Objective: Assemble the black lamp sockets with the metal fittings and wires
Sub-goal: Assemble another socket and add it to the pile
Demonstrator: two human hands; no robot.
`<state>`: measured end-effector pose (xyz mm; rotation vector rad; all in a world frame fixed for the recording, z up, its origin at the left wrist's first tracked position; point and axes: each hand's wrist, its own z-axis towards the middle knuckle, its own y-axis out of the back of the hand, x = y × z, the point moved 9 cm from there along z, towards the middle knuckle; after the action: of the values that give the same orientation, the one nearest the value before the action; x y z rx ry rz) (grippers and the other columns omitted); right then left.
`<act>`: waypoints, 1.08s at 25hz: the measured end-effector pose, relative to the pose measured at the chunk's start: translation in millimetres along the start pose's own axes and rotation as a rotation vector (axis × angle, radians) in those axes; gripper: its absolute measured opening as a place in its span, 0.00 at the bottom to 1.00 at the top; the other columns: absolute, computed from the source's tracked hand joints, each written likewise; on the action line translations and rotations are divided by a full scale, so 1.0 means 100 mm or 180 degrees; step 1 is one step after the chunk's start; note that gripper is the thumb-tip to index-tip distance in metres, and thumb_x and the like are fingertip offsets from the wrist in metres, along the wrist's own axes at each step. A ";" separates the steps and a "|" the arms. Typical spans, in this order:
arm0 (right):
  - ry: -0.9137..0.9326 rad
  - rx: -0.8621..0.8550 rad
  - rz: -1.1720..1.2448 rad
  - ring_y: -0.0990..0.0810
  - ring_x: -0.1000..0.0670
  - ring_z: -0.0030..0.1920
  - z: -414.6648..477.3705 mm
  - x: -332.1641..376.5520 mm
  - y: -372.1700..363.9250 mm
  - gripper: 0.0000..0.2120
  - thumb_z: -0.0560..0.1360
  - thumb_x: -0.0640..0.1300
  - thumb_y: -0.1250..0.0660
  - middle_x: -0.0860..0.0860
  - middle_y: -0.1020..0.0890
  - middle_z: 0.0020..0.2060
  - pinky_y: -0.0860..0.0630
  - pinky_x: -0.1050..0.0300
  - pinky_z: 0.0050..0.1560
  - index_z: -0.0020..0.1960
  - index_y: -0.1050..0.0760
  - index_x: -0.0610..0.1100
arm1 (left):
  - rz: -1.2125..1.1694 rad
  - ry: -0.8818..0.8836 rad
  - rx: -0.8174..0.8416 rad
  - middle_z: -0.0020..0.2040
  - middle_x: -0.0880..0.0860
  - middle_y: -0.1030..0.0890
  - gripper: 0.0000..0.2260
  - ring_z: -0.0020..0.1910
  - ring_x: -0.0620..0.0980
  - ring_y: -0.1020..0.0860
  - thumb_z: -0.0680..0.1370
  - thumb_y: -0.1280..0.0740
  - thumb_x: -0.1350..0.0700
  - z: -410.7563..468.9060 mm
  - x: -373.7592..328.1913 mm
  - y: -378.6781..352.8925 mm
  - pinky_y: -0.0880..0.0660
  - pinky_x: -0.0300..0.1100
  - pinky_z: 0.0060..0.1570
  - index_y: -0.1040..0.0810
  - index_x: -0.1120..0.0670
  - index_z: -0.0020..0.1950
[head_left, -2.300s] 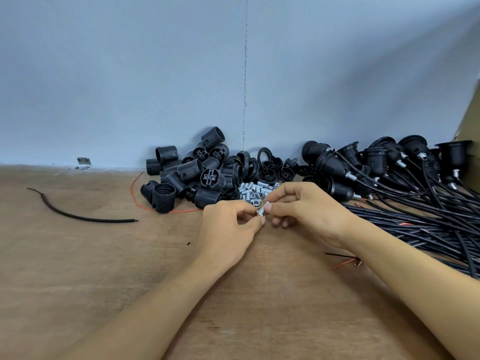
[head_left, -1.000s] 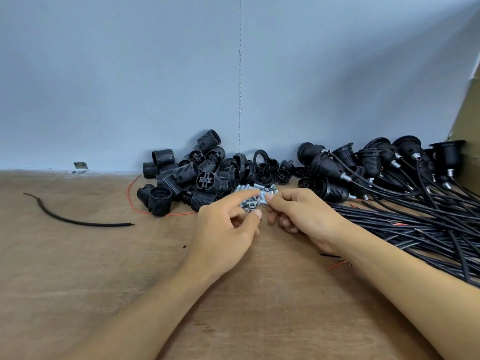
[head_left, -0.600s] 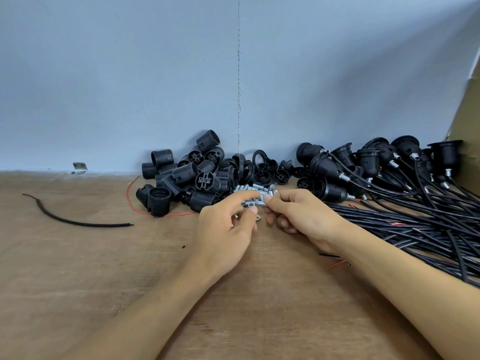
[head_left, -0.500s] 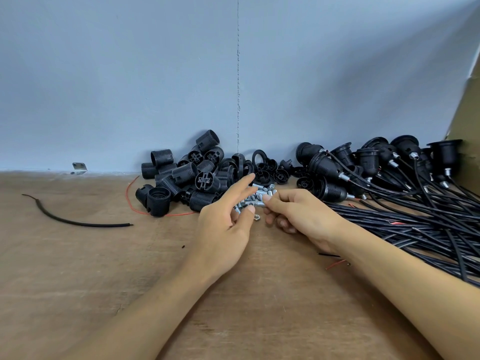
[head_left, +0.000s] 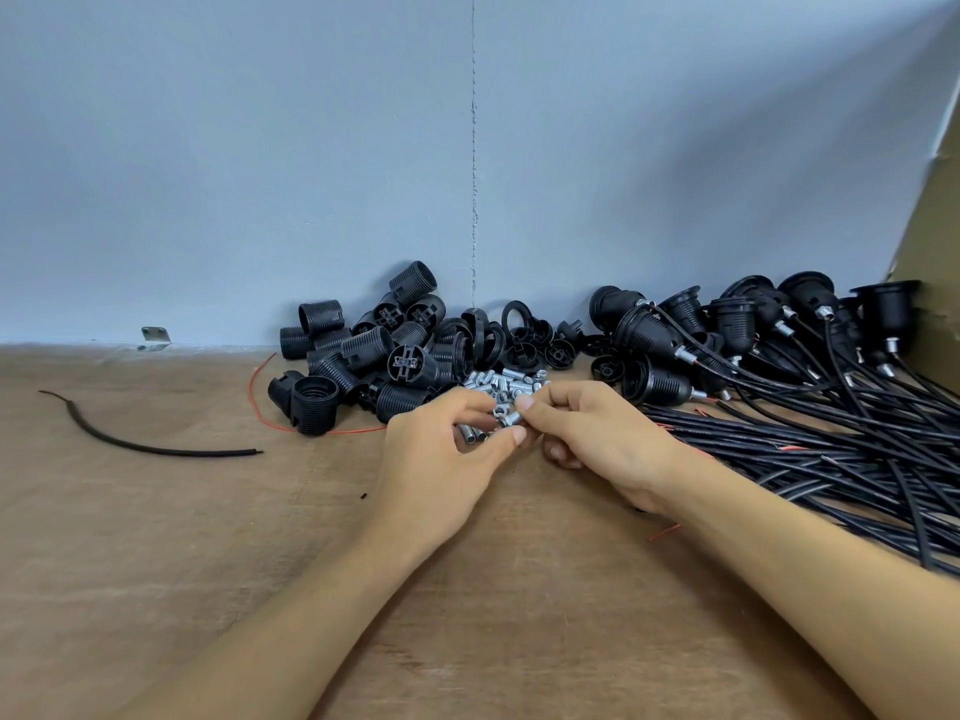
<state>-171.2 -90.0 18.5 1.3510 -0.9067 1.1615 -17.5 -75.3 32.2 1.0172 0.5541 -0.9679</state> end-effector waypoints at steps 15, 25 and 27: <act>0.0155 -0.0014 -0.0516 0.33 0.54 0.26 -0.01 0.06 0.01 0.26 0.80 0.63 0.40 0.49 0.21 0.30 0.36 0.66 0.27 0.42 0.23 0.40 | -0.0271 -0.0236 -0.0006 0.37 0.36 0.16 0.11 0.33 0.34 0.23 0.72 0.22 0.56 -0.02 -0.10 0.03 0.31 0.26 0.35 0.17 0.39 0.41; 0.0241 0.0277 -0.0061 0.36 0.54 0.23 -0.01 0.05 -0.01 0.14 0.81 0.53 0.35 0.50 0.24 0.31 0.40 0.63 0.24 0.43 0.23 0.45 | -0.0232 -0.0164 0.0002 0.37 0.35 0.16 0.08 0.33 0.37 0.23 0.72 0.22 0.54 -0.01 -0.05 0.02 0.30 0.26 0.35 0.15 0.40 0.43; 0.0158 0.0155 -0.0148 0.37 0.54 0.22 0.00 0.02 0.01 0.20 0.80 0.60 0.37 0.51 0.26 0.27 0.41 0.64 0.23 0.38 0.24 0.46 | -0.0184 -0.0188 0.0008 0.36 0.32 0.18 0.10 0.33 0.37 0.23 0.72 0.22 0.54 -0.02 -0.05 0.02 0.30 0.26 0.35 0.17 0.38 0.42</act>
<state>-171.7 -89.9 20.8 1.3695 -0.8121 1.1828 -18.6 -71.5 36.3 0.9761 0.5358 -1.0466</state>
